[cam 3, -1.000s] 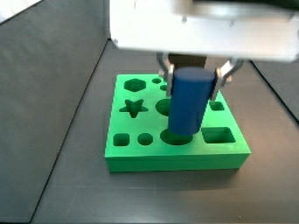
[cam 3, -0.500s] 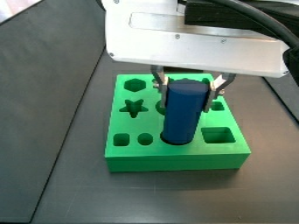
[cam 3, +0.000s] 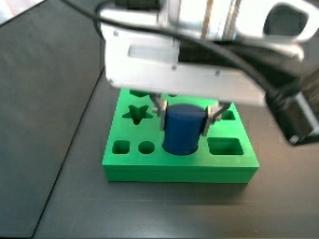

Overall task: Pick up the oval object. Move up. Move to above the board. Insert the oval object.
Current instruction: Insert the oval object.

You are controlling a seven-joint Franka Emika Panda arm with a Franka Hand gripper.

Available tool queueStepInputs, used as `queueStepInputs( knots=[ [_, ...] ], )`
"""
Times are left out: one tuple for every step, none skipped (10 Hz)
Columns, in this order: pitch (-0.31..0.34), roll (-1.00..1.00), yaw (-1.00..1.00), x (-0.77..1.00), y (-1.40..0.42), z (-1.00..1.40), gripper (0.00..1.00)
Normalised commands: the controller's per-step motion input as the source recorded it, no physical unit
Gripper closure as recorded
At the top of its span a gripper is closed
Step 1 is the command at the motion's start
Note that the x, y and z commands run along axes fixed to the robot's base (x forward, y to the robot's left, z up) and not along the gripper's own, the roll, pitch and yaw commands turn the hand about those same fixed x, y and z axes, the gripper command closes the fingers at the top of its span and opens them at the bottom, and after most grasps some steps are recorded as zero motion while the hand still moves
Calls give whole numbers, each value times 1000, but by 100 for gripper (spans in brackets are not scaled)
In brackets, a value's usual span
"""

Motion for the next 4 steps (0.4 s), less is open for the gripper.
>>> queueStepInputs(
  knots=[
    [0,39,0,137,-40,-389,100],
    [-13,0,0,0,0,0,100],
    [11,0,0,0,0,0,100],
    [0,0,0,0,0,0,100]
  ],
)
